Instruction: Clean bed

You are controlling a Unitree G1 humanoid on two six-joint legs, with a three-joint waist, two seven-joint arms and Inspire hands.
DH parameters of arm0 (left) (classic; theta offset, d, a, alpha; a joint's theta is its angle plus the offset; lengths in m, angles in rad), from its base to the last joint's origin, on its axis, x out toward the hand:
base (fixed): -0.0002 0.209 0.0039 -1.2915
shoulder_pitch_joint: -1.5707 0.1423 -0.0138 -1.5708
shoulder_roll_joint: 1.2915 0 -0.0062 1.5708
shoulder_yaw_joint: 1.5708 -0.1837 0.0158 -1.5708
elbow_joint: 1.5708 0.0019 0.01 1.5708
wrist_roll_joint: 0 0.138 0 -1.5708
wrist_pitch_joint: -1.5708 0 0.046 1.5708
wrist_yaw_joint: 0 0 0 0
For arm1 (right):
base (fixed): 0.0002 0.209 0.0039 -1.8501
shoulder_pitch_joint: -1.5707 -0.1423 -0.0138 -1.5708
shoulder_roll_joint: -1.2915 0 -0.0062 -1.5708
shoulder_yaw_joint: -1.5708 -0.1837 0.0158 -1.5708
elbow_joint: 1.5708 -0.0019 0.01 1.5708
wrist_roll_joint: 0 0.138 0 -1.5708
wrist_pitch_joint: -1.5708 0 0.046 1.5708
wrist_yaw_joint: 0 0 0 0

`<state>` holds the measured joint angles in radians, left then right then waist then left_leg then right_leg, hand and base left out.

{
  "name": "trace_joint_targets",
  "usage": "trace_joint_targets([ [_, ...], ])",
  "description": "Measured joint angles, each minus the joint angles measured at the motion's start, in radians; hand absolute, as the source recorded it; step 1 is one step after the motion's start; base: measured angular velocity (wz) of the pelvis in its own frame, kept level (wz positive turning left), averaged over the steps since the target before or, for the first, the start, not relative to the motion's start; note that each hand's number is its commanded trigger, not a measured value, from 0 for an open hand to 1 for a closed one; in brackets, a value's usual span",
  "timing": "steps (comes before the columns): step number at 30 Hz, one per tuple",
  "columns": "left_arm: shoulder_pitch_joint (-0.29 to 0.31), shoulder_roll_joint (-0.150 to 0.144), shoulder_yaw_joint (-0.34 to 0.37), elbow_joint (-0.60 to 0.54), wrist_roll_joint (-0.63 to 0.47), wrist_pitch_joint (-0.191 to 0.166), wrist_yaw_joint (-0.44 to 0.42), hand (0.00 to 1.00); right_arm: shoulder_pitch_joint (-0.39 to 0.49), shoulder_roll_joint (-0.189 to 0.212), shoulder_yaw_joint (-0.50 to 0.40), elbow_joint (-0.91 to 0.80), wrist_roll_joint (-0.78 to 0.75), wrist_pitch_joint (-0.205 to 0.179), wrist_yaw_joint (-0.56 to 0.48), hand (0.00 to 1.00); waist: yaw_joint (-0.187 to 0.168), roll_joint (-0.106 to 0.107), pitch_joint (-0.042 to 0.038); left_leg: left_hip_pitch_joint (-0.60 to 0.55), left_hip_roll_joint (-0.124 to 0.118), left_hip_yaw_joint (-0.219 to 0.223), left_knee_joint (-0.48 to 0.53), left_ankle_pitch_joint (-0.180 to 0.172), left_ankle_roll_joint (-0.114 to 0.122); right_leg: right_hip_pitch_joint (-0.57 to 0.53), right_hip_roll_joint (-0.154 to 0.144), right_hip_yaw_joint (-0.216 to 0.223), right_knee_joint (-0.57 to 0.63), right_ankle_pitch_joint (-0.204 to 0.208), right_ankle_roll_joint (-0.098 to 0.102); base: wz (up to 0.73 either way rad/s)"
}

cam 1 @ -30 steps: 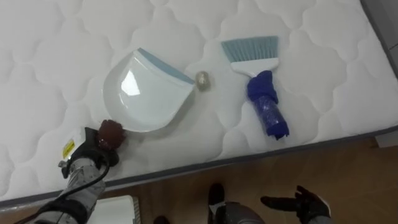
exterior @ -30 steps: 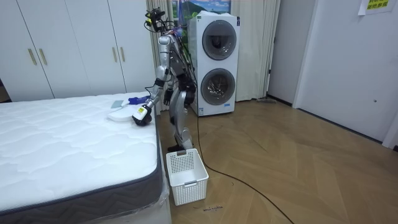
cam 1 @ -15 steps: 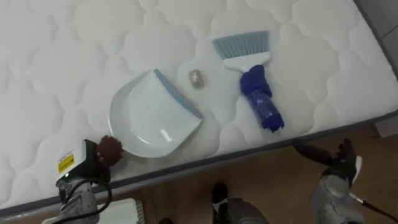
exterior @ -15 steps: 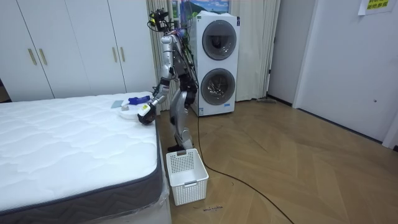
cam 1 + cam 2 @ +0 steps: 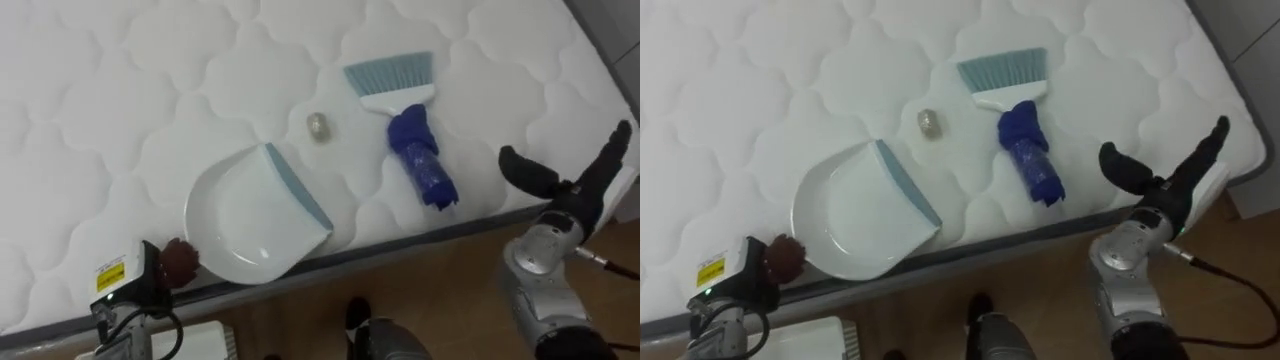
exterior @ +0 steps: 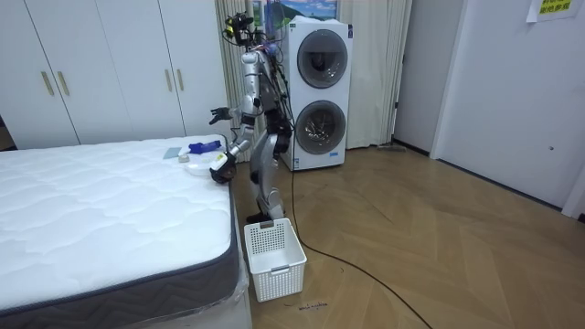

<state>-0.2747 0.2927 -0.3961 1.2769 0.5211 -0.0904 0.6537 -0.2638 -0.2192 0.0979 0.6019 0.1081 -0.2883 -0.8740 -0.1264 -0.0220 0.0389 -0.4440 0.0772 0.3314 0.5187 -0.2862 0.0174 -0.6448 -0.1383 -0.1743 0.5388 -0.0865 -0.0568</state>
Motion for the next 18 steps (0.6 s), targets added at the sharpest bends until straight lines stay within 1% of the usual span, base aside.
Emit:
trace_joint_targets([
  [3, -0.002, 0.002, 0.0, 0.0, 0.004, 0.001, -0.008, 1.0, -0.016, 0.0, 0.02, -0.032, -0.041, -0.009, -0.014, 0.0, 0.003, -0.001, 0.0007, 0.0, 0.001, 0.0, 0.0, 0.0, 0.001, 0.0, -0.001, 0.0, 0.006, 0.0, 0.001, 0.0],
  [5, -0.005, 0.005, 0.0, 0.0, 0.003, 0.001, -0.012, 1.0, -0.031, 0.0, 0.038, -0.032, -0.044, -0.016, -0.021, 0.0, 0.004, -0.009, 0.0054, 0.003, 0.002, -0.001, 0.002, -0.001, 0.001, -0.001, -0.002, 0.004, 0.015, -0.001, 0.001, 0.0],
  [7, -0.017, 0.005, 0.0, 0.0, 0.003, -0.003, -0.023, 1.0, -0.051, -0.001, 0.039, -0.026, -0.041, -0.017, -0.02, 0.0, 0.021, -0.014, 0.0087, -0.003, 0.011, -0.001, 0.014, -0.006, 0.003, -0.001, 0.002, 0.0, 0.014, -0.002, 0.001, 0.0],
  [10, -0.033, 0.006, 0.0, 0.0, 0.004, -0.003, -0.038, 1.0, -0.069, -0.001, 0.042, -0.025, -0.033, -0.017, -0.014, 0.0, 0.034, -0.014, 0.0098, -0.017, 0.02, -0.009, 0.036, -0.015, 0.004, -0.002, 0.001, -0.015, 0.015, -0.005, -0.002, 0.06],
  [12, -0.04, 0.006, -0.003, -0.002, 0.005, -0.004, -0.048, 1.0, -0.069, -0.005, 0.049, -0.022, -0.033, -0.017, 0.003, 0.0, 0.043, -0.014, 0.0107, -0.021, 0.022, -0.011, 0.041, -0.018, 0.005, -0.002, 0.001, -0.019, 0.015, -0.005, -0.001, 0.02],
  [14, -0.05, 0.007, -0.009, -0.004, 0.003, -0.006, -0.06, 1.0, -0.072, -0.021, 0.078, -0.003, -0.015, -0.018, 0.022, 0.0, 0.052, -0.012, 0.0122, -0.033, 0.027, -0.016, 0.057, -0.026, 0.005, -0.005, 0.002, -0.023, 0.016, -0.008, -0.001, 0.02],
  [17, -0.071, 0.011, -0.009, -0.001, 0.006, -0.021, -0.079, 1.0, -0.08, -0.029, 0.089, 0.049, 0.05, -0.018, 0.081, 0.0, 0.066, -0.013, 0.013, -0.05, 0.031, -0.026, 0.075, -0.032, 0.007, -0.015, 0.002, -0.03, 0.025, -0.008, -0.001, 0.05],
  [18, -0.079, 0.011, -0.009, 0.0, 0.009, -0.025, -0.082, 1.0, -0.081, -0.036, 0.091, 0.069, 0.071, -0.018, 0.103, 0.0, 0.075, -0.013, 0.0172, -0.056, 0.032, -0.03, 0.083, -0.034, 0.008, -0.02, 0.0, -0.029, 0.033, -0.01, 0.0, 0.0],
])
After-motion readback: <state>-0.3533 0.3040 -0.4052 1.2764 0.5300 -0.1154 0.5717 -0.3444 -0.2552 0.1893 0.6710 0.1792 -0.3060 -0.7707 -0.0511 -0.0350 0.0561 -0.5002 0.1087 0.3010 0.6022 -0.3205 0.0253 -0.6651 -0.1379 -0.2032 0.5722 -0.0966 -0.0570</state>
